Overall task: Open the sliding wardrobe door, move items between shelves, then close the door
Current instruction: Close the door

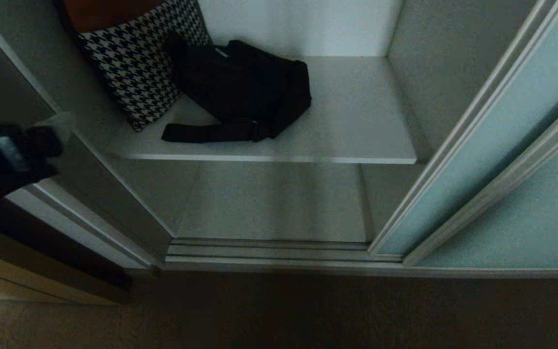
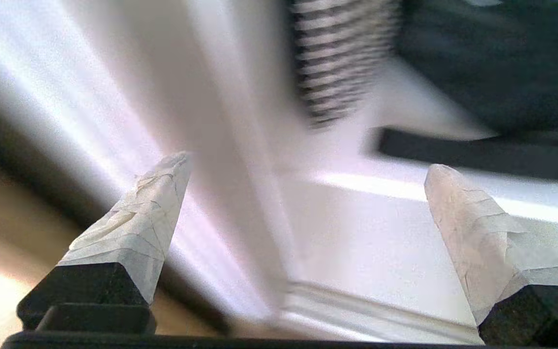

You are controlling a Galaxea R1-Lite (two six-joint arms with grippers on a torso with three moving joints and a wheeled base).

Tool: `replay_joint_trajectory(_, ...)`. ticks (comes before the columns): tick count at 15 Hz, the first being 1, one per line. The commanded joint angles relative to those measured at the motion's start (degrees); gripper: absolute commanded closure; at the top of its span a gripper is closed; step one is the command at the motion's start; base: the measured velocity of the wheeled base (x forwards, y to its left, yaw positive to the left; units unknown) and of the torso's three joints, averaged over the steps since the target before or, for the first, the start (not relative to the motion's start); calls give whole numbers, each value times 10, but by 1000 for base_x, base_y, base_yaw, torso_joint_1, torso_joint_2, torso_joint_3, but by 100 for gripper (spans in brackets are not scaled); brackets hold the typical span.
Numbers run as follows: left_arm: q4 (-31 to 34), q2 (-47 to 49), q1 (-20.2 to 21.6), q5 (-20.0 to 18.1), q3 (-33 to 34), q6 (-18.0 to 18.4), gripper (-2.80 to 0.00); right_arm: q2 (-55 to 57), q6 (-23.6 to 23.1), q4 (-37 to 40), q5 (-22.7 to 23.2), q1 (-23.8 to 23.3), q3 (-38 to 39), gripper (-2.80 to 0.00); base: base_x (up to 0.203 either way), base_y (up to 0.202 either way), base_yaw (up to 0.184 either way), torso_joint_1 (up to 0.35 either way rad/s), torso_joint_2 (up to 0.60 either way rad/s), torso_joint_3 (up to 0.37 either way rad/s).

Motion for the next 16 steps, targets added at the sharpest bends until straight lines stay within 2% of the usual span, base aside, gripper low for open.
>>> replay_joint_trajectory(1,-1,-125,51,5,67,13,-280,-1,0,0,0,-1,0,0,0,0,0,0,0,0)
replay_joint_trajectory(4,-3,-230,124,5,137,50,-280,-1,0,0,0,0,0,0,0,0,0,0,0,0)
replay_joint_trajectory(6,-2,-290,152,3,188,55,-280,-1,0,0,0,0,0,0,0,0,0,0,0,0)
replay_joint_trajectory(10,-2,-374,183,-6,283,57,-280,-1,0,0,0,-1,0,0,0,0,0,0,0,0)
replay_joint_trajectory(12,4,-416,192,-49,336,54,-280,-1,0,0,0,0,0,0,0,0,0,0,0,0)
replay_joint_trajectory(14,24,-451,196,-64,368,55,-280,-1,0,0,0,0,0,0,0,0,0,0,0,0)
replay_joint_trajectory(16,92,-486,203,-84,374,40,-280,-1,0,0,0,-1,0,0,0,0,0,0,0,0)
